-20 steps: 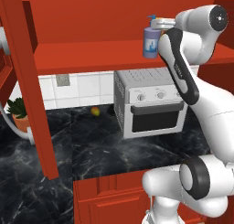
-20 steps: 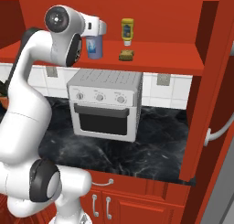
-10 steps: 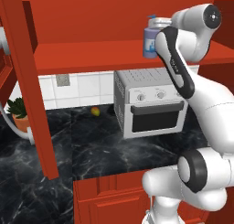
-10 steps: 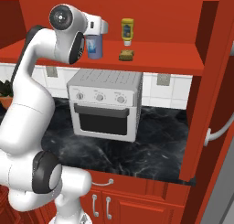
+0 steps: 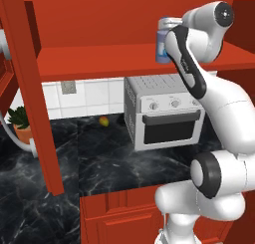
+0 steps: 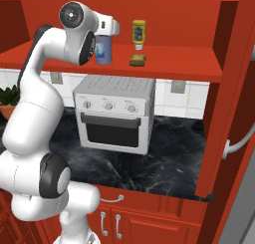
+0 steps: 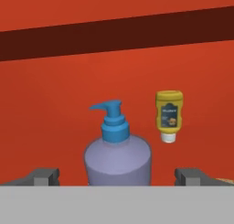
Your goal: Pick the soap dispenser and sponge from the cabinet and place them on the counter.
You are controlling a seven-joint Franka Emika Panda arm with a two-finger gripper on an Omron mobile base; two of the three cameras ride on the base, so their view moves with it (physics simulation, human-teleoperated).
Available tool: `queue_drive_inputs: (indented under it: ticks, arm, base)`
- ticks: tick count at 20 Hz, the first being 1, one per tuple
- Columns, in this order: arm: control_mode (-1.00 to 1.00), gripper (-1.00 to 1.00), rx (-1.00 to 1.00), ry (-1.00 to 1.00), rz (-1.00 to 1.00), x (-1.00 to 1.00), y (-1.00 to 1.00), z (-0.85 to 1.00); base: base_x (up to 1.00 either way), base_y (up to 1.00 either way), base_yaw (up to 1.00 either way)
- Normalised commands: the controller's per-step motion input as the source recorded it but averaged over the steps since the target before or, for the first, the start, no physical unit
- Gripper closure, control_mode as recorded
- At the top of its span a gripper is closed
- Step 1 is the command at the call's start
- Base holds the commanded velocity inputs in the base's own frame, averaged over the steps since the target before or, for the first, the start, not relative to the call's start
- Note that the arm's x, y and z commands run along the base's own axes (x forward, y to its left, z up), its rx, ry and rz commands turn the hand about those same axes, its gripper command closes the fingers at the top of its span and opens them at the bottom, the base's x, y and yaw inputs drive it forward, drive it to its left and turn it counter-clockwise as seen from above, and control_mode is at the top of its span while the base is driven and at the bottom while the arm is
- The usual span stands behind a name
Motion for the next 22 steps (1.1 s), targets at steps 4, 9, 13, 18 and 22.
queue_drive_inputs:
  ticks: [4, 9, 13, 18, 22]
  arm:
    - [-1.00, -1.00, 0.00, 0.02, 0.00, 0.23, 0.04, -0.01]
    - [-1.00, -1.00, 0.00, 0.04, 0.00, 0.27, 0.03, -0.01]
    - [-1.00, -1.00, 0.00, 0.04, 0.00, 0.25, 0.00, 0.00]
    - [-1.00, -1.00, 0.00, 0.03, 0.00, 0.23, 0.00, 0.00]
    - [-1.00, -1.00, 0.00, 0.03, 0.00, 0.21, 0.00, -0.05]
  base:
    - [0.00, 0.00, 0.00]
    - [0.00, 0.00, 0.00]
    - [0.00, 0.00, 0.00]
    - [0.00, 0.00, 0.00]
    - [0.00, 0.00, 0.00]
